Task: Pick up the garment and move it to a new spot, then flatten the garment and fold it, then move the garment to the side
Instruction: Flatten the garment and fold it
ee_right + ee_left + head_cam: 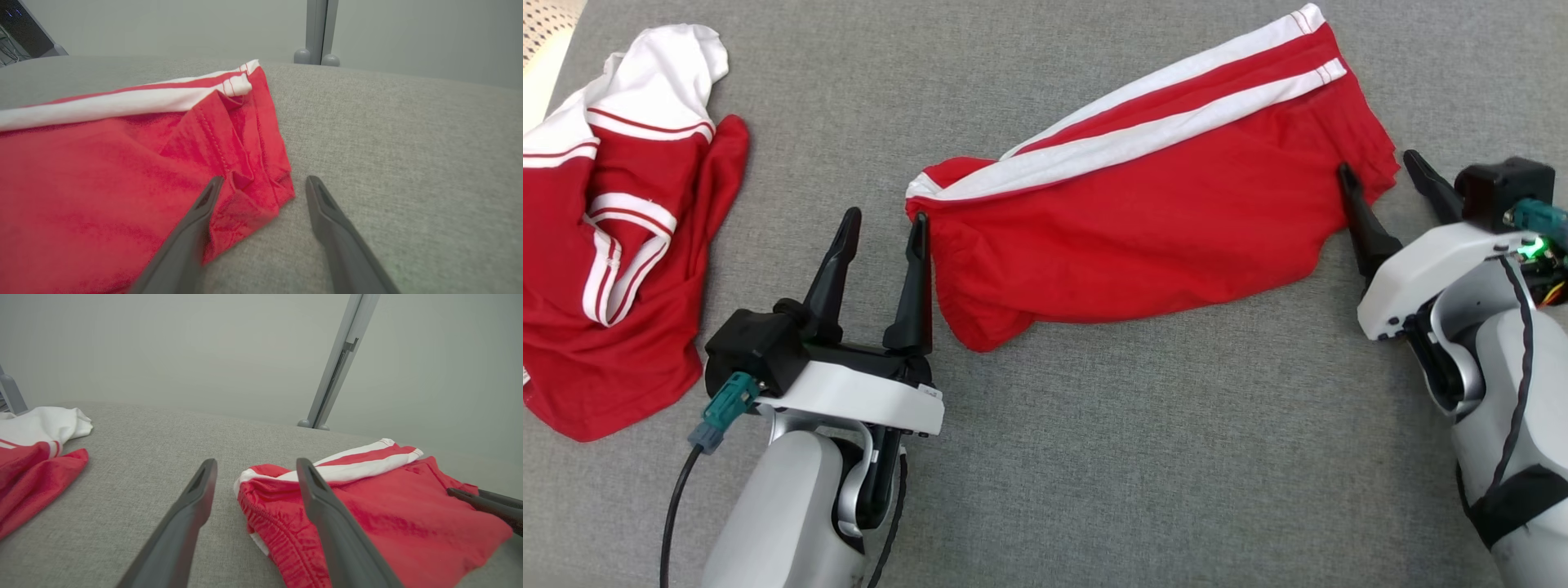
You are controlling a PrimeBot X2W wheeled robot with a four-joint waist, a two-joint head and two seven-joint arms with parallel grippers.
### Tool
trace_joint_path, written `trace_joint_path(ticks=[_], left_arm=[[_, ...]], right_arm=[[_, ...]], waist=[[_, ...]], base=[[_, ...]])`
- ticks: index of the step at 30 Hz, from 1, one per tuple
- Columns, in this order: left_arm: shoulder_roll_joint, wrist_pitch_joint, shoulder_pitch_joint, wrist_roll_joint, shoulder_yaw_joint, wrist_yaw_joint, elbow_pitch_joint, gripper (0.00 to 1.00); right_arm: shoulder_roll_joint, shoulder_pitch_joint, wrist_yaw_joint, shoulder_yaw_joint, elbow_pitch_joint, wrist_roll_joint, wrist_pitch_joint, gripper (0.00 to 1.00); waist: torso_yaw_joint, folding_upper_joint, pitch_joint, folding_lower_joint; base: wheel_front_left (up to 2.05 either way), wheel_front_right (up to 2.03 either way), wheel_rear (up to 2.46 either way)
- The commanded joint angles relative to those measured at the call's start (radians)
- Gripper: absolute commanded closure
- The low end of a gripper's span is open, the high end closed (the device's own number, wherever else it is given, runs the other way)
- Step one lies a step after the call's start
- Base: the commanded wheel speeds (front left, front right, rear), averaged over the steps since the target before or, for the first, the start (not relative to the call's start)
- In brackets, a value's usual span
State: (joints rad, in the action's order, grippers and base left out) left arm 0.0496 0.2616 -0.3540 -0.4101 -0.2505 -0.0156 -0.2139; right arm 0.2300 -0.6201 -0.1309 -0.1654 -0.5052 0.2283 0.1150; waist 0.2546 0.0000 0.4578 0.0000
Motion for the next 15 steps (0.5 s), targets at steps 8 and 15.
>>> trace_joint_path(ticks=[8,15], left_arm=[[0.003,0.004,-0.006,0.014,0.012,0.011,0.0,0.0],[0.003,0.004,0.019,0.042,0.04,0.001,0.0,0.0]], right_arm=[[-0.019,0.015,0.001,0.004,-0.001,-0.01,0.03,1.0],[-0.053,0.168,0.001,0.056,0.118,0.008,-0.027,1.0]], waist=[[-0.016,0.0,-0.013,0.0],[-0.059,0.0,-0.045,0.0]], base=[[0.0,0.0,0.0],[0.0,0.0,0.0]])
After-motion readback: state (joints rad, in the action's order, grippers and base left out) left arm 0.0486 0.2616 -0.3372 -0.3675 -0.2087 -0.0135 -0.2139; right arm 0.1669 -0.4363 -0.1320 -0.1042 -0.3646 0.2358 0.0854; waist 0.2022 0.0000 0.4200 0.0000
